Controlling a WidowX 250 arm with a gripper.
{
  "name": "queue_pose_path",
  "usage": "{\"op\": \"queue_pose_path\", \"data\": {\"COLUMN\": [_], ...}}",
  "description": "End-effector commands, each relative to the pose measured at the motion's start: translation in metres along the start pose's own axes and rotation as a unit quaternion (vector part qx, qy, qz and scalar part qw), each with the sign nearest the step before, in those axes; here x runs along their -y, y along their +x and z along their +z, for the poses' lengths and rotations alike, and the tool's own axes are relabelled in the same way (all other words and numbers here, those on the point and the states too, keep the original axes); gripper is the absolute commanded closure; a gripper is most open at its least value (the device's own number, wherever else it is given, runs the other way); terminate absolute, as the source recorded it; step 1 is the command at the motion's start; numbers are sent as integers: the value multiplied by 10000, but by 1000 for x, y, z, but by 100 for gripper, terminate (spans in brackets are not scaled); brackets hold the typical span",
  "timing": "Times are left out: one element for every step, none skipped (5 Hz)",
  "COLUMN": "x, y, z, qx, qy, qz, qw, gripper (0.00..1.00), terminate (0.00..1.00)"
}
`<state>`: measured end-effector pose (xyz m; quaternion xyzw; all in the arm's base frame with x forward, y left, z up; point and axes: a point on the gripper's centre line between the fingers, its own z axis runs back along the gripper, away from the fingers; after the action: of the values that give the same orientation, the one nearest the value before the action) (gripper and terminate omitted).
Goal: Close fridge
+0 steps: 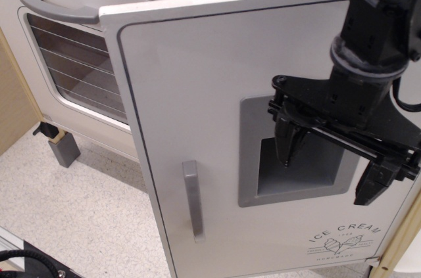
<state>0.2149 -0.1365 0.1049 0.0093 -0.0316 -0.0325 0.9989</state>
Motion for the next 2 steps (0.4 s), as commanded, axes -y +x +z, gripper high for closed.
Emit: {"op": "queue_pose_path", "data": {"x": [0,-7], "y": [0,-18], "z": [0,5], "qx": [0,218], "qy": [0,-59], "qz": [0,287], "qw": [10000,9993], "gripper": [0,0], "terminate": [0,0]}}
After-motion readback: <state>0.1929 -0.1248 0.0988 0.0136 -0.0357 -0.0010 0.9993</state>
